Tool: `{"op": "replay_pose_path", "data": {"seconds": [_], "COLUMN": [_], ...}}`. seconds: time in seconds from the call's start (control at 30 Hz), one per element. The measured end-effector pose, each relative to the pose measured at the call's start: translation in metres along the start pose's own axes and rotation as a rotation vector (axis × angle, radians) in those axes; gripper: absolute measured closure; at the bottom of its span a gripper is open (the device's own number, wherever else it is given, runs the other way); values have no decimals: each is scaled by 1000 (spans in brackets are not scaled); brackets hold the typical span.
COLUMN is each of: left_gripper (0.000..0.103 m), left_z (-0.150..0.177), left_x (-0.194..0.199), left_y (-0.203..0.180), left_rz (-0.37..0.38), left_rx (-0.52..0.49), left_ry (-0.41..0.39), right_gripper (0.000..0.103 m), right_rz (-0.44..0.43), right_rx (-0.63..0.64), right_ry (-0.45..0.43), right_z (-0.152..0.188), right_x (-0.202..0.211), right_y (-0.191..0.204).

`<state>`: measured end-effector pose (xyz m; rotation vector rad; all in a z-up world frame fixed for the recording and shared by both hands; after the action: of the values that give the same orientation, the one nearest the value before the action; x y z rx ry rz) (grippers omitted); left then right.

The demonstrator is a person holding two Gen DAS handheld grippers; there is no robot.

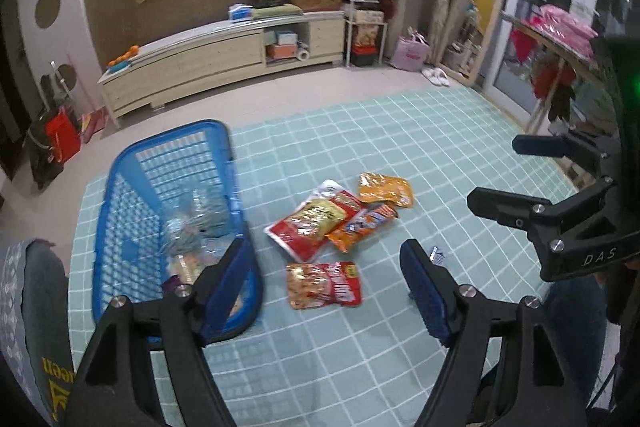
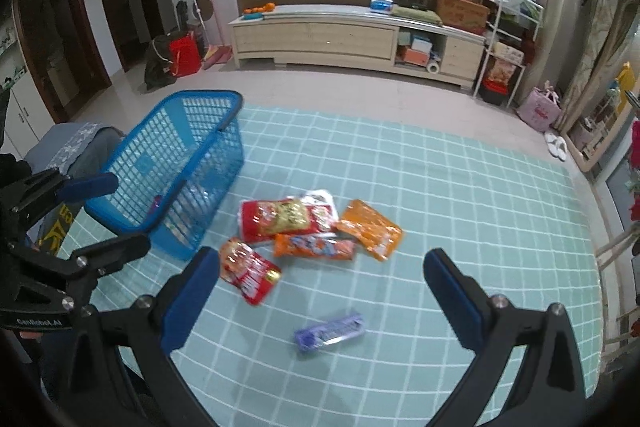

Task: Organize snacks
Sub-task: 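Move both tools back over the orange snacks on the mat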

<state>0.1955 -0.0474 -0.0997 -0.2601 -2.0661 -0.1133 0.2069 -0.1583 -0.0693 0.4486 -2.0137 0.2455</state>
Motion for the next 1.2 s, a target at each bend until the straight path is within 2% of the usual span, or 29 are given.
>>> {"op": "replay_pose_path", "data": {"seconds": [0.33, 0.63, 0.87, 1.03, 1.2], "left_gripper": [28, 28, 28, 28, 28], "left_z": [-4, -7, -18, -27, -38], "left_x": [-41, -97, -136, -165, -188], "left_y": [-37, -65, -70, -75, -75], "left_rz": [-7, -11, -26, -60, -105], "left_rx": [-63, -127, -156, -216, -286], "left_ry": [68, 160, 215, 242, 250], "right_gripper": [0, 0, 0, 0, 0], "right_rz": [54, 61, 70, 86, 95], "right_rx": [-53, -70, -65, -132, -125], "right_ry": [13, 53, 67, 63, 93], "right_z": [28, 43, 41, 50, 56], "right_x": [-24, -66, -96, -114, -125], "right_y": [-53, -74, -92, -110, -116]}}
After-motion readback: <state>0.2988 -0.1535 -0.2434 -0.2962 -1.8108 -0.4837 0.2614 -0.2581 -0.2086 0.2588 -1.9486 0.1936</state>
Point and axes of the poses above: each gripper's, at about its wrist camera, not at the fingertips, and x roughly against the way its jaws point, y to its left, z to its underside, the point moved 9 cm from there along -x, roughly the way its jaws point, and after that the axes turned 12 degrees about y, right-handed, at the moved point
